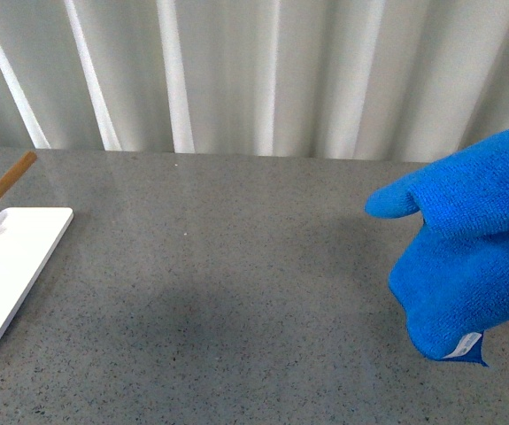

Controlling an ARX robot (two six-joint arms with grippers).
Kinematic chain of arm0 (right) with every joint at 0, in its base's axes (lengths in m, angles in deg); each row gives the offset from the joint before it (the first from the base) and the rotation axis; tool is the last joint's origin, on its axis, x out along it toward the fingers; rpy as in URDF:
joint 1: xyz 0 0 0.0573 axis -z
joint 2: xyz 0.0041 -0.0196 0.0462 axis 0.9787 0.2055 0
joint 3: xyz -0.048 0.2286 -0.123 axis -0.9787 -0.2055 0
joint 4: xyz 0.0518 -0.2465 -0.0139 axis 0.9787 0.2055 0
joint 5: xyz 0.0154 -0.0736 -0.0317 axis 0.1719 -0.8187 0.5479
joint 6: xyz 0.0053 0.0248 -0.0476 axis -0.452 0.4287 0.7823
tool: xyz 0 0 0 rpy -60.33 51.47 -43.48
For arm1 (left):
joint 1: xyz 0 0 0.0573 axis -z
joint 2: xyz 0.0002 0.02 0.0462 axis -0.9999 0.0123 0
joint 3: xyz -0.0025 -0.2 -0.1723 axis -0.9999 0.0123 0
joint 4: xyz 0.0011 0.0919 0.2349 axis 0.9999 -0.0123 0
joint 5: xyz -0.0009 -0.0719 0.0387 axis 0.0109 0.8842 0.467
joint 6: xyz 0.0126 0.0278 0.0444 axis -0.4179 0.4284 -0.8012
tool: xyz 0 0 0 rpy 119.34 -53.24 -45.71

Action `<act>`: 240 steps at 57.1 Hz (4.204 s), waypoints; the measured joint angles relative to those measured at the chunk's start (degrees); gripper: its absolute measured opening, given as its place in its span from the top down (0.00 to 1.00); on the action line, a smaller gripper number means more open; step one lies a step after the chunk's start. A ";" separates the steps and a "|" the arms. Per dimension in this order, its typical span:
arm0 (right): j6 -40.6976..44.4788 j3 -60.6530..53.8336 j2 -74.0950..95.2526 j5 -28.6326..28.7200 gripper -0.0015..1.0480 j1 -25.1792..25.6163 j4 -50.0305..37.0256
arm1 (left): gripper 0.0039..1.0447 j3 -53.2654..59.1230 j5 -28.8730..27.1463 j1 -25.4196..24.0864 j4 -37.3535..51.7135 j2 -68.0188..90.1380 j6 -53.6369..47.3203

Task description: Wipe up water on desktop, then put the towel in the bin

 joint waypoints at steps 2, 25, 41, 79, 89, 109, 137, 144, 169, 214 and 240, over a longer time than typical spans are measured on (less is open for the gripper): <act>-0.17 0.00 -0.04 -0.33 0.96 -0.09 0.00 | 0.97 0.24 0.02 0.00 -1.16 -1.40 0.00; -0.85 0.00 -1.53 -2.29 0.96 -1.07 -0.22 | 0.97 0.61 0.00 0.00 -15.21 -17.33 0.00; -1.60 0.00 -2.10 -2.97 0.96 -0.72 -0.09 | 0.97 0.61 0.00 0.00 -23.41 -26.12 0.00; -2.91 0.37 -3.34 -4.50 0.96 -0.96 1.95 | 0.97 0.61 0.00 0.00 -35.89 -38.69 0.00; -3.45 0.46 -3.34 -4.96 0.96 -1.11 2.32 | 0.97 0.61 -0.07 0.00 -45.77 -46.56 0.00; -5.60 1.70 -3.23 -6.49 0.96 -1.51 4.15 | 0.97 0.61 -0.07 0.00 -46.66 -49.09 0.00; -20.24 13.20 13.64 -12.48 0.96 -7.67 13.62 | 0.33 0.61 -0.07 0.00 -46.69 -49.13 0.00; -22.51 16.04 17.99 -13.97 0.96 -8.24 15.85 | 0.14 0.61 -0.07 0.00 -46.69 -49.13 0.00; -29.20 24.85 35.69 -18.01 0.96 -8.24 19.71 | 0.06 0.61 -0.04 0.00 -46.69 -49.13 -0.11; -25.53 51.74 48.83 -16.24 0.96 -7.39 29.97 | 0.06 0.61 -0.04 0.00 -46.69 -49.13 -0.11; -26.95 52.61 48.72 -8.74 0.96 -18.67 30.86 | 0.06 0.61 -0.07 0.00 -46.69 -49.13 -0.13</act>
